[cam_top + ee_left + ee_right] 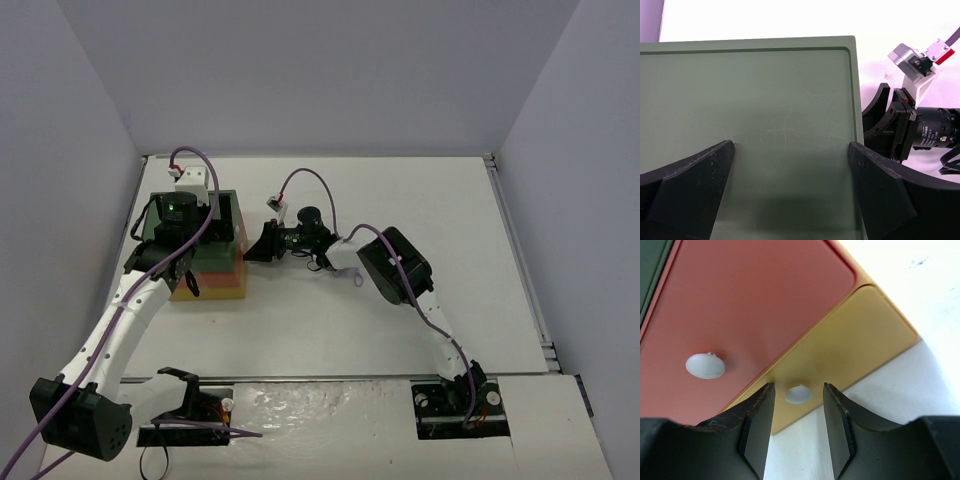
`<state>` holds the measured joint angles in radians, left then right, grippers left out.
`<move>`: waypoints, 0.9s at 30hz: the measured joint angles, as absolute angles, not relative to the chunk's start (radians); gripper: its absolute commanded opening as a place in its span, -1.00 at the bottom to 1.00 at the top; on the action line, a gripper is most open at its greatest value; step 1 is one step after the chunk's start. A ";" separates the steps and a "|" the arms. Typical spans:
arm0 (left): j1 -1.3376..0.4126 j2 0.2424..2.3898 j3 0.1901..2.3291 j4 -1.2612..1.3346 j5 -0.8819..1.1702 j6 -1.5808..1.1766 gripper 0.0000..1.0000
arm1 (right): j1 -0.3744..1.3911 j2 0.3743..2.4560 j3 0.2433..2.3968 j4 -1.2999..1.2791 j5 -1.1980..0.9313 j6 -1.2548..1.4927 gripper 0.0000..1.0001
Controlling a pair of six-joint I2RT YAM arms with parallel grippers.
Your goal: Organize the makeup
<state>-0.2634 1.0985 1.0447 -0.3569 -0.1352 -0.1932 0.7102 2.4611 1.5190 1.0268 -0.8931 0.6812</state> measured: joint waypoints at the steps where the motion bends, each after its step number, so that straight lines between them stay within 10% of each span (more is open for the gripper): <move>1: -0.263 1.098 1.045 -0.357 -0.135 -0.193 0.94 | 0.713 2.461 1.523 1.021 -0.897 0.681 -0.18; 15: -0.263 1.098 1.045 -0.359 -0.136 -0.192 0.94 | 0.718 2.464 1.542 0.998 -0.939 0.680 -0.28; 27: -0.263 1.097 1.045 -0.360 -0.138 -0.190 0.94 | 0.717 2.467 1.543 0.976 -0.930 0.667 -0.90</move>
